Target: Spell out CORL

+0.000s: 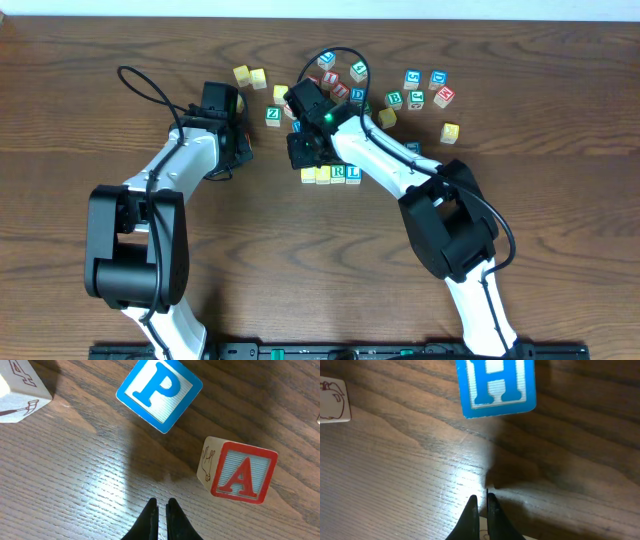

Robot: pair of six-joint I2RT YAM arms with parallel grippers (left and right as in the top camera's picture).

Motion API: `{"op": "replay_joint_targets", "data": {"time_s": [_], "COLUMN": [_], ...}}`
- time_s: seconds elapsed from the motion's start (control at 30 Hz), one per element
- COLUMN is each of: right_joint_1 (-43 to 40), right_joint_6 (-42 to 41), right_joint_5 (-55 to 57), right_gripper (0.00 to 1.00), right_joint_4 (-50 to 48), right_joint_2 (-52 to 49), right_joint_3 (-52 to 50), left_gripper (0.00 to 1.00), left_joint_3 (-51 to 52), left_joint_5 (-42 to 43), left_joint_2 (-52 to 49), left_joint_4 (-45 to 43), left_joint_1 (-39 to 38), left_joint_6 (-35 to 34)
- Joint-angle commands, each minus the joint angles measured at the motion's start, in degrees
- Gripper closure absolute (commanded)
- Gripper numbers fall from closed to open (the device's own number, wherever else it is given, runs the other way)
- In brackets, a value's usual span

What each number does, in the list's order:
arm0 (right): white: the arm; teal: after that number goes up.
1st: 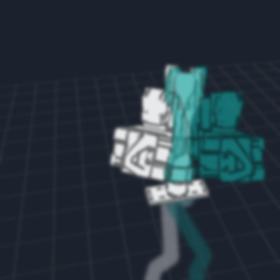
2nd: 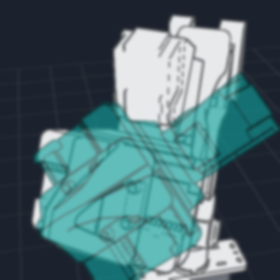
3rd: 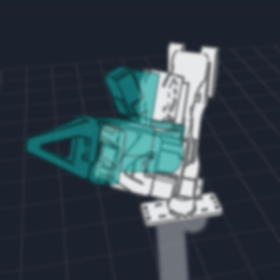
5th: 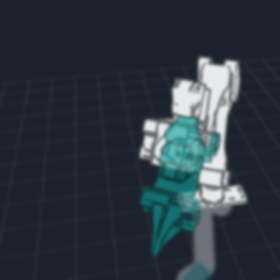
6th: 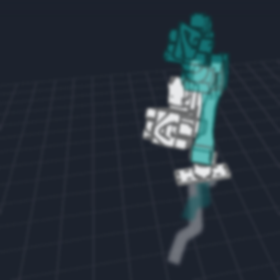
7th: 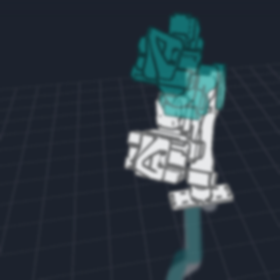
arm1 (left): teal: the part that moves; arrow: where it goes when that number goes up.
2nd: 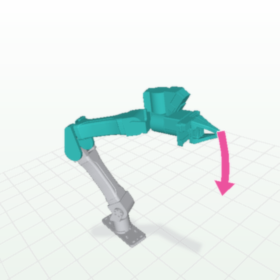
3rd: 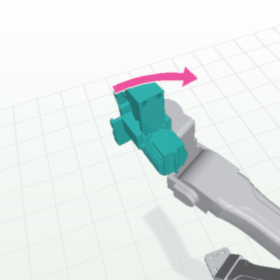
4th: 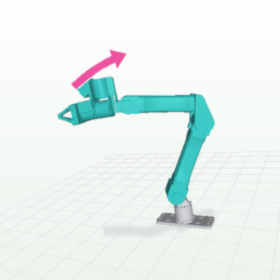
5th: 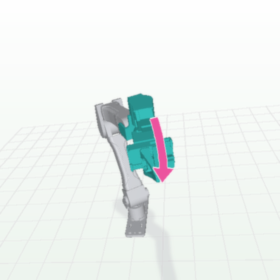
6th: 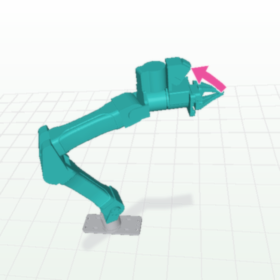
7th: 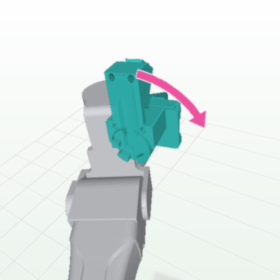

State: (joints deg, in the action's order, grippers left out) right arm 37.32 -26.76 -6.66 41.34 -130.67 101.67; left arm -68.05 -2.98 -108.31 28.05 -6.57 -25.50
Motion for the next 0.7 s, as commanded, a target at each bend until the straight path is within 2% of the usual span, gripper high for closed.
{"op": "replay_joint_targets", "data": {"time_s": [0.0, 0.53, 0.67], "right_joint_1": [0.24, 0.39, -1.57], "right_joint_6": [-0.83, -0.85, 2.49], "right_joint_5": [-0.15, 0.35, 0.66], "right_gripper": [0.98, 0.98, 0.97], "right_joint_4": [0.35, 0.85, -2.43], "right_joint_2": [-0.13, -0.13, 0.83], "right_joint_3": [0.63, 0.63, 3.45], "left_gripper": [0.92, 0.92, 0.92], "left_joint_3": [0.24, 0.24, 0.24], "left_joint_5": [-0.68, -0.68, -0.72], "left_joint_2": [1.16, 1.16, 1.16], "left_joint_4": [0.15, 0.15, 0.02], "left_joint_1": [0.02, 0.02, 0.02], "left_joint_6": [-0.31, -0.28, 0.0]}}
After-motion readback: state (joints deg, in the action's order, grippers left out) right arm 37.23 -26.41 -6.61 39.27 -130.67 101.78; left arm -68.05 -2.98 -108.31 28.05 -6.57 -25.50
